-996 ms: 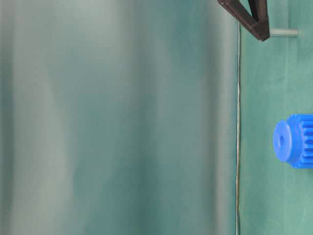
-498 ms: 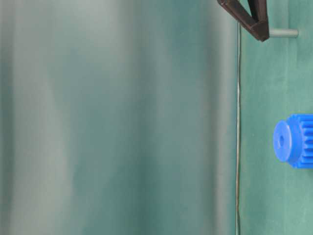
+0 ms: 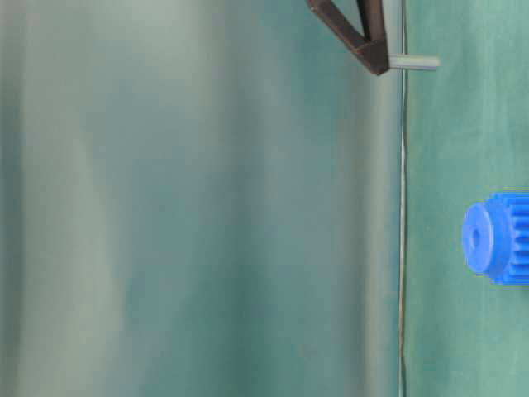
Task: Insert the shaft placed at a random location into the center hole of the small gear at another random location.
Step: 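Lower the right gripper over the silver shaft and close to grasp it, then carry the held shaft left and position it above the blue gear's hole, then lower the shaft into the gear's center hole with the right gripper, then open the right gripper to release the shaft and lift away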
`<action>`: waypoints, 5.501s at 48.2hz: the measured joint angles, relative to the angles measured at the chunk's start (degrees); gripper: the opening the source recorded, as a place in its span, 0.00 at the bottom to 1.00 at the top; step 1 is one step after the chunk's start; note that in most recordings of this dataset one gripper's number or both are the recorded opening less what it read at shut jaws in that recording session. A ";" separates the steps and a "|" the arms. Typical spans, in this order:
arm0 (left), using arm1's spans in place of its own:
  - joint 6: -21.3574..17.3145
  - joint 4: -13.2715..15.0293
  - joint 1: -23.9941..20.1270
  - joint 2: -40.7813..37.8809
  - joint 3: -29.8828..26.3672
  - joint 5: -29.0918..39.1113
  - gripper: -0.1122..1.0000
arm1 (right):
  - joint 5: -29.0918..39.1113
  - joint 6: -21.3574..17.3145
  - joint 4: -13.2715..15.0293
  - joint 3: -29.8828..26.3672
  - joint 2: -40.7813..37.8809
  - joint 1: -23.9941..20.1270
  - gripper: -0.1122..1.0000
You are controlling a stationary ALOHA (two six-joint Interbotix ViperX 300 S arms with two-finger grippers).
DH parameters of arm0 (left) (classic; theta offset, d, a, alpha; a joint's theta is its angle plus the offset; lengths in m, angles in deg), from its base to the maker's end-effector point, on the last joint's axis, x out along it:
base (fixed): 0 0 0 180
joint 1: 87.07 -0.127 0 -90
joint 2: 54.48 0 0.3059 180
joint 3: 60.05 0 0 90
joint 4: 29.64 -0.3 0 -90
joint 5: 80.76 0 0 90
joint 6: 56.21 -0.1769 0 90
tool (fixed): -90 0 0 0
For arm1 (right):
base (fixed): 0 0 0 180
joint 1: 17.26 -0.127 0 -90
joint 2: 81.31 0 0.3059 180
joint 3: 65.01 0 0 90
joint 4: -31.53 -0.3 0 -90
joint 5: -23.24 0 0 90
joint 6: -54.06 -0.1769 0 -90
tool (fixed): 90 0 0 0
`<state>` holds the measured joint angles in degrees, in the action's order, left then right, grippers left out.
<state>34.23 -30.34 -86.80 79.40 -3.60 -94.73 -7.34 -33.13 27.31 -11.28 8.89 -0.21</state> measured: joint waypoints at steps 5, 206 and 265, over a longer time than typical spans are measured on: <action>0.00 0.00 0.09 0.00 0.00 0.00 0.10 | 0.18 0.09 0.09 -0.09 0.09 0.00 0.21; 0.18 0.09 0.09 0.00 0.00 0.09 0.10 | 5.54 0.18 0.62 -26.81 -25.66 -10.72 0.87; 0.18 0.00 0.09 0.18 0.00 0.09 0.10 | 6.77 0.53 0.79 -18.98 -8.44 -10.72 0.81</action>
<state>34.40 -30.34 -86.72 79.57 -3.60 -94.64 -0.58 -32.60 28.10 -30.27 0.45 -10.93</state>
